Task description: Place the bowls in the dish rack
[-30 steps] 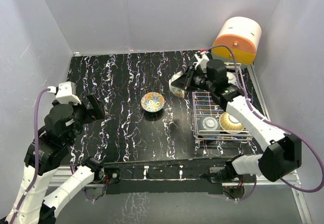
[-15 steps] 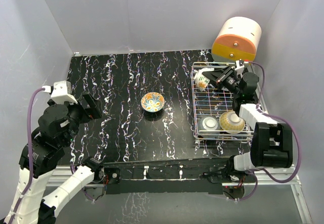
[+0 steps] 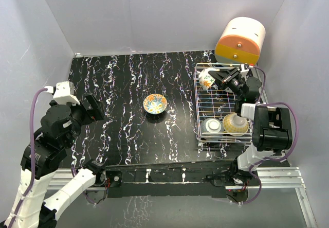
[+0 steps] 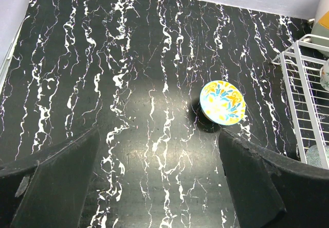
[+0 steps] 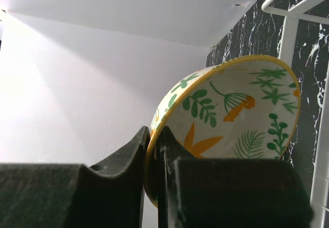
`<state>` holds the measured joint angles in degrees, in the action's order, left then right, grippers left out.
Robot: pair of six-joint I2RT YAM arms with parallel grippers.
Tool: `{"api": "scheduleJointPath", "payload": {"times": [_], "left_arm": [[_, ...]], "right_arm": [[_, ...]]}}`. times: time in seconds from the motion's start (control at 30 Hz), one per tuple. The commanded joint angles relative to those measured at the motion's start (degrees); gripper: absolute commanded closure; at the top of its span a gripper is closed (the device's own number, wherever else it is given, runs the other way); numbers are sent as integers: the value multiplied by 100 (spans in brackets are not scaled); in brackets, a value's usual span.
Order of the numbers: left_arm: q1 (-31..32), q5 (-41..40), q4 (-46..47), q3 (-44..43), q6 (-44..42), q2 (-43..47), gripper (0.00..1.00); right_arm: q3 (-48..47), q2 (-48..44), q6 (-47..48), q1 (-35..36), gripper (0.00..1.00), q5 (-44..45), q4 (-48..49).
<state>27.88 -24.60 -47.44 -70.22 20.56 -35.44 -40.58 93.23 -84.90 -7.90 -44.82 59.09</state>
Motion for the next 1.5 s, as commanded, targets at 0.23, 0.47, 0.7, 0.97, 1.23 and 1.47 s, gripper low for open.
{"api": "scheduleJointPath", "payload": {"times": [0.23,0.47,0.7,0.97,1.23,1.47], "left_arm": [[20,-64,-116,-169,-2,1,3],[25,-88,-135,-150,30,33,3],[24,-115,-121,-146,31,71,3],[25,-93,-116,-133,36,110,3],[25,-106,-167,-170,27,142,3],[25,-115,-204,-144,44,195,3]], "right_arm": [[-248,58,176,-22,92,692,218],[-374,213,270,-14,92,985,-165],[-687,220,479,162,92,1437,-794],[-670,462,367,413,92,1827,-648],[-454,624,357,627,92,2157,-513],[-274,643,366,632,91,2230,-848]]}}
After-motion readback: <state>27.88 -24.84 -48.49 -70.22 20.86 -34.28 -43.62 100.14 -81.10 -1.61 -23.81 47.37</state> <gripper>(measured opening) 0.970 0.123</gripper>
